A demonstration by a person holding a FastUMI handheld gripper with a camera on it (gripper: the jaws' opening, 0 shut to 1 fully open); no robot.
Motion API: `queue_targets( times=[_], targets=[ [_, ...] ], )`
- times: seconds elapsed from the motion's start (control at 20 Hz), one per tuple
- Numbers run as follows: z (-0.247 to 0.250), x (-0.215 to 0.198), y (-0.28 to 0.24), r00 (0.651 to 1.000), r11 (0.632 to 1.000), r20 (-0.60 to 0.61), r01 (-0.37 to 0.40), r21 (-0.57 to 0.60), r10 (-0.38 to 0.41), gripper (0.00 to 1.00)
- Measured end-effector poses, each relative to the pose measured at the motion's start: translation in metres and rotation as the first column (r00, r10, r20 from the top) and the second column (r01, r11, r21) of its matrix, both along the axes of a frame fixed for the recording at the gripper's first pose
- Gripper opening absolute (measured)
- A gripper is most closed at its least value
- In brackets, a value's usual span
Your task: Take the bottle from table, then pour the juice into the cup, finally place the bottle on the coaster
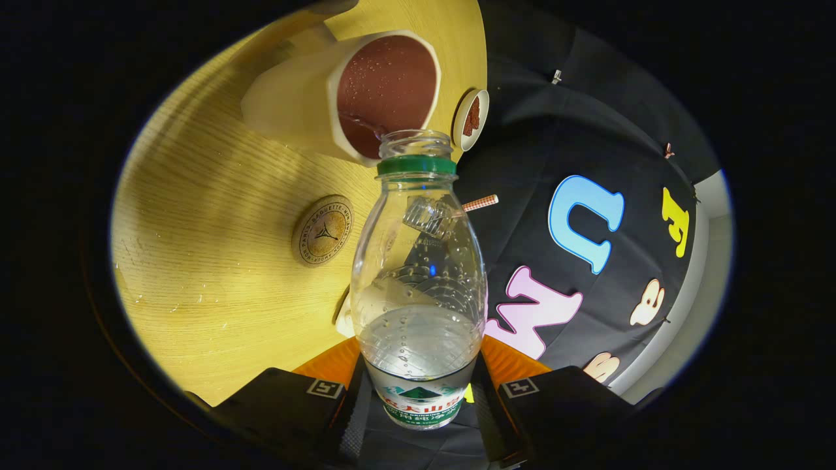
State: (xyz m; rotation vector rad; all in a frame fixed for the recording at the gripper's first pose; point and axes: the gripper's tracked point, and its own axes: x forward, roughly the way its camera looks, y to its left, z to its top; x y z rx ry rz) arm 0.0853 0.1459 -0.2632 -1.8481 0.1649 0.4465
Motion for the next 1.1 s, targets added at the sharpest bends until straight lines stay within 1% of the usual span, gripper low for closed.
queue_targets(
  times=[0.65,1.1],
  targets=[
    [0.006,0.001,0.001,0.999,0.997,0.029,-0.037,-0.070,0.039,0.72],
    [0.022,0.006,0.001,0.996,0.991,0.061,-0.050,-0.120,0.058,0.72]
  ],
)
